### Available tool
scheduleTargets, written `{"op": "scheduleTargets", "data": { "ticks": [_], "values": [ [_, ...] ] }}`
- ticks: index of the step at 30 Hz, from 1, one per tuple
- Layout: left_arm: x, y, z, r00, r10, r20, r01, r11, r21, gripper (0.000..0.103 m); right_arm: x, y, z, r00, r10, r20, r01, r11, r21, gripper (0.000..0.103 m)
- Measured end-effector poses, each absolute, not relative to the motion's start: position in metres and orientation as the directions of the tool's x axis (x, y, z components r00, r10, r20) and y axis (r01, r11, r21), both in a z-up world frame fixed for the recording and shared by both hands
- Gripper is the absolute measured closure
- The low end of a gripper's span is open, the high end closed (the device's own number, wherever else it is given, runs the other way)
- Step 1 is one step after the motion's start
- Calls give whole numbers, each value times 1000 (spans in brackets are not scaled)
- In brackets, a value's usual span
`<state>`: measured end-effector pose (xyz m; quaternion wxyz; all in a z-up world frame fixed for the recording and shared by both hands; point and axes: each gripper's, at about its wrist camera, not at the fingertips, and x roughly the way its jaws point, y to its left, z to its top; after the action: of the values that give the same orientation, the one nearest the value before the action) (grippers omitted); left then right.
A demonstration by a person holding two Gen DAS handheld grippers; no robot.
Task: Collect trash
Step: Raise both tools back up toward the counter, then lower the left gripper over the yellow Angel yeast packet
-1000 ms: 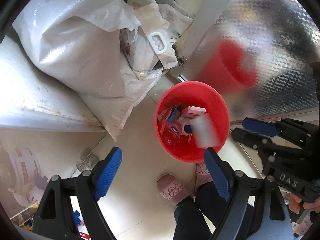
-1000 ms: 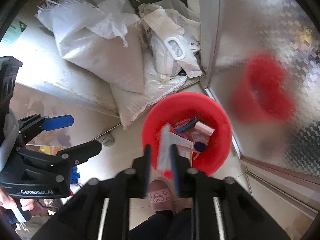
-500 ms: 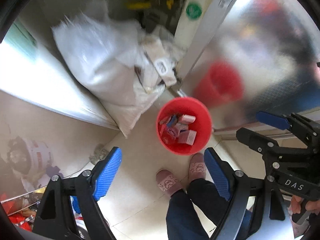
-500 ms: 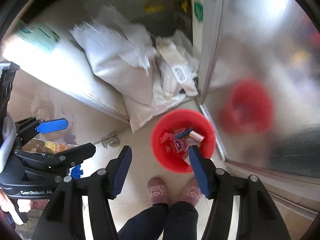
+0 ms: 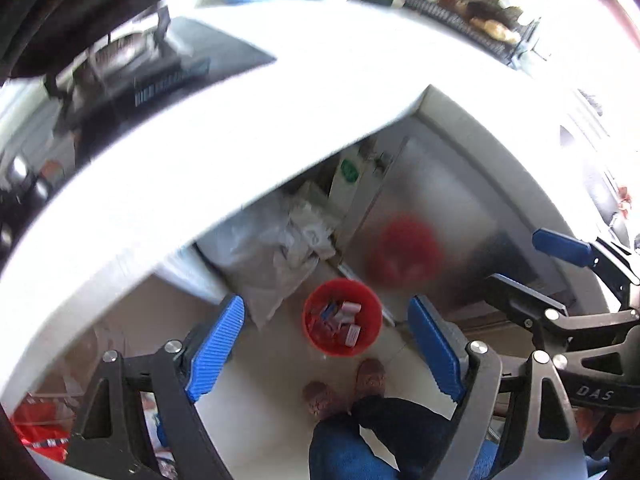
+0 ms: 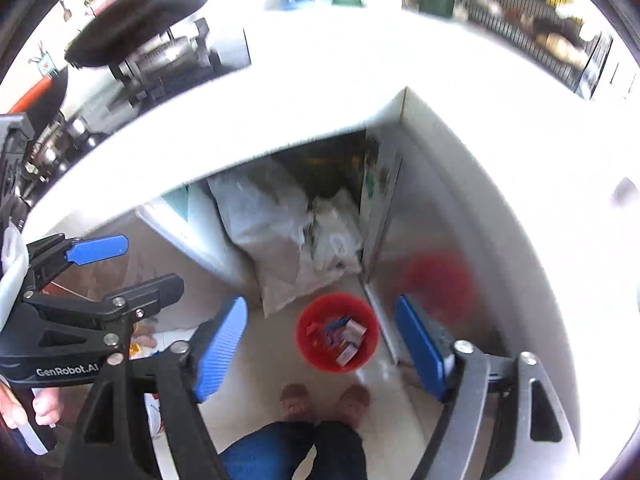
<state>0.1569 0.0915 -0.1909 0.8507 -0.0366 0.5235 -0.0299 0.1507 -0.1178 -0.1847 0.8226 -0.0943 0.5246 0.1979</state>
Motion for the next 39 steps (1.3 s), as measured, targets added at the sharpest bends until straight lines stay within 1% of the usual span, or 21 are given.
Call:
{"op": "scheduleTargets", "data": {
  "ticks": [4,6,7,11,14,19,26,30,39],
  "values": [
    [166,79,-162,490,-114,-864,57,993,-99,20,148,-130,-153,420,219,-881,-407,913,33,11],
    [172,70,-148,506,-121,-854,82,992,-92,19,148,-138,-142,439,207,-875,-387,922,24,3],
    [176,65,-142,515,-124,-848,94,992,-88,19,149,-143,-136,446,204,-871,-376,926,25,2],
    [196,46,-119,536,-134,-833,138,988,-70,19,159,-162,-118,486,167,-858,-323,946,2,1],
    [216,27,-110,544,-152,-825,178,982,-63,17,171,-177,-107,515,144,-845,-287,958,-12,1],
    [254,-3,-101,547,-170,-820,217,975,-57,16,195,-200,-96,542,121,-832,-231,973,-9,1],
    [319,-47,-104,504,-183,-844,288,957,-36,16,232,-216,-97,533,83,-842,-183,983,-19,1],
    [358,-77,-107,479,-175,-860,342,940,-1,16,255,-242,-102,525,52,-849,-132,991,-21,1],
    [430,-138,-131,388,-220,-895,459,888,-20,16,301,-294,-117,490,-1,-872,-26,1000,-16,1]
  ]
}}
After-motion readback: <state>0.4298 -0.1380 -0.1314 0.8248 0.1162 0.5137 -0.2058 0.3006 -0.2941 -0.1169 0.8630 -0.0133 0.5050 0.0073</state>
